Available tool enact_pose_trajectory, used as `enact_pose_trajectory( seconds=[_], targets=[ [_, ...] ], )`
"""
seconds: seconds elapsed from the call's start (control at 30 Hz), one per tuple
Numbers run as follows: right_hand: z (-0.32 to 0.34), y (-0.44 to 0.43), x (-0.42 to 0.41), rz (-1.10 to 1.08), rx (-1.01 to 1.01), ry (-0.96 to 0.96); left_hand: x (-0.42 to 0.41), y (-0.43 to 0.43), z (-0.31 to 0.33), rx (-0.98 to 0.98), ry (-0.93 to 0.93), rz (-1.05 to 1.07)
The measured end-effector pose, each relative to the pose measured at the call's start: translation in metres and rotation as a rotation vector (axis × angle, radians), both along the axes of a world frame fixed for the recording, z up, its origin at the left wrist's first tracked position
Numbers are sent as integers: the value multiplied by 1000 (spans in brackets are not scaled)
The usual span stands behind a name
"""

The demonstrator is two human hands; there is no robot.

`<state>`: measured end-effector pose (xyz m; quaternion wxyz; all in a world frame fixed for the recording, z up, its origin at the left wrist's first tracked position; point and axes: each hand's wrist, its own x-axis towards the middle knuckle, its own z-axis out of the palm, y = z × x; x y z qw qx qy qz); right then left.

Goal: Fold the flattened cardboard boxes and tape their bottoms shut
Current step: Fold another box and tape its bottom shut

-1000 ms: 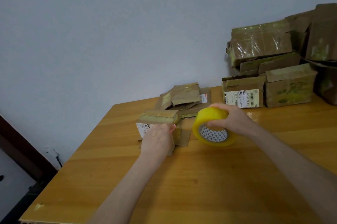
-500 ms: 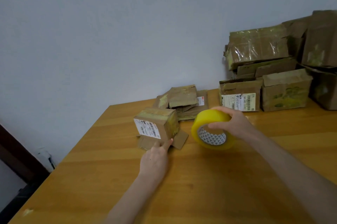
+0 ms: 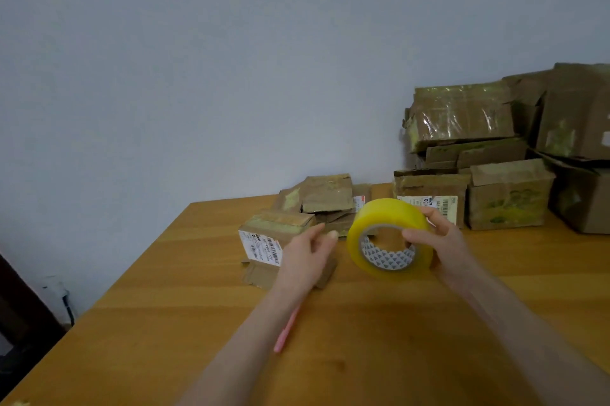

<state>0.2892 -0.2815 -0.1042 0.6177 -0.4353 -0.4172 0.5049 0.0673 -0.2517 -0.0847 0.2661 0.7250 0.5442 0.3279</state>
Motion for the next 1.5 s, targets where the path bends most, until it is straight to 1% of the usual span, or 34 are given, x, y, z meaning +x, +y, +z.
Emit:
enact_pose_trajectory(
  seconds=[0.03,0.07,0.1,0.13,0.2,0.27,0.37,0.43,0.47,0.53,0.63,0.7,0.77,0.83,0.87,0.93,0.97,1.03,1.17,1.3,1.43,1.5],
  targets=[
    [0,-2,-1,8,10,-3,11,1,9,-205,-160,-41],
    [0,-4,-1,11,22,-5,19,1,14,-364,-282,-83],
    [0,-7,-1,3,31,-4,25,1,17,-455,-364,-127],
    [-1,-9,0,-6,36,-10,30,0,17,-482,-408,-154],
    [-2,-13,5,-27,35,-56,37,1,16,-443,-445,-158],
    [0,-17,11,-40,37,-163,44,3,12,-367,-460,-160],
    [9,-22,16,-31,25,-416,51,8,6,-216,-370,-137],
    [9,-22,19,-21,5,-579,55,8,3,-154,-319,-117],
    [8,-22,21,-17,-6,-633,57,8,2,-136,-315,-109],
    [5,-22,22,3,-26,-682,59,9,0,-125,-328,-100],
    [2,-24,17,117,-64,-720,63,6,-7,-127,-287,-125],
    [6,-25,15,128,-87,-718,64,4,-11,-96,-272,-141],
    [11,-25,15,126,-94,-719,65,4,-12,-74,-308,-154],
    [10,-25,14,120,-65,-763,64,4,-11,-117,-355,-158],
    [7,-27,13,100,-34,-784,63,5,-11,-148,-338,-159],
    [-1,-30,9,46,27,-779,61,8,-11,-177,-209,-187],
    [-4,-32,8,32,53,-773,60,8,-10,-164,-144,-203],
    [-10,-33,7,26,90,-796,58,9,-9,-90,-97,-194],
    [-17,-35,5,-55,126,-778,60,7,-10,13,-145,-150],
    [-19,-39,3,-69,146,-828,64,8,-9,-42,-280,-130],
    [-20,-40,4,-86,150,-813,64,12,-7,-55,-382,-120],
    [-22,-41,6,-95,146,-805,63,13,-3,-111,-408,-155]
  ],
)
